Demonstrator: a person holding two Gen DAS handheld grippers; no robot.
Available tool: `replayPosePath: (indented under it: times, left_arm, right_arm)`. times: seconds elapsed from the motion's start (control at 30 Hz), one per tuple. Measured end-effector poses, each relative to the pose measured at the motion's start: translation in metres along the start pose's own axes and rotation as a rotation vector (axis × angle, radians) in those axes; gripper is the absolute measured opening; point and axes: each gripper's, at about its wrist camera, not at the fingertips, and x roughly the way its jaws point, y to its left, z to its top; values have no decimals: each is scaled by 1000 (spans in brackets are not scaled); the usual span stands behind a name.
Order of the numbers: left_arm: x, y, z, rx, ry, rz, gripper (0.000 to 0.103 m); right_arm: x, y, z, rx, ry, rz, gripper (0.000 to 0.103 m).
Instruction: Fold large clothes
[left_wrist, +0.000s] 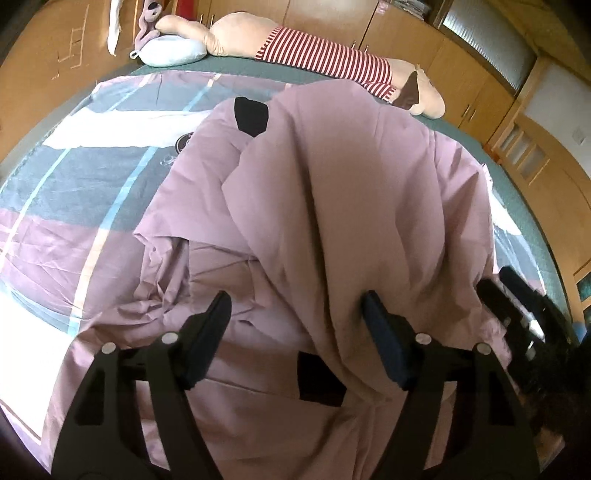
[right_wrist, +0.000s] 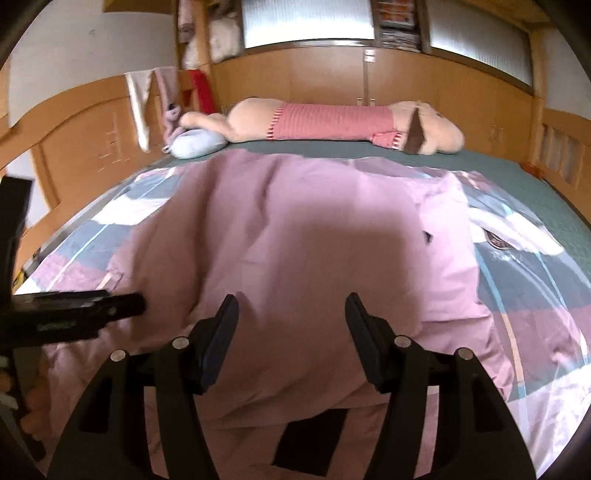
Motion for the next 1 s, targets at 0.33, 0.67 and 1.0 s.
replayPosePath:
  times: [0.33,0.67,1.0]
  left_arm:
    - [-7,-4,0,7,22,19,74]
    - [-88,53,-37,80,77,153,94]
    - [-101,172,-136,-197,403,49,98]
  right_arm:
    - [24,-1,-13,-15,178,-7,62]
    - [-120,-73,-55,117,191,-109,100]
    - [-160,-142,-184,403,694,-42,100]
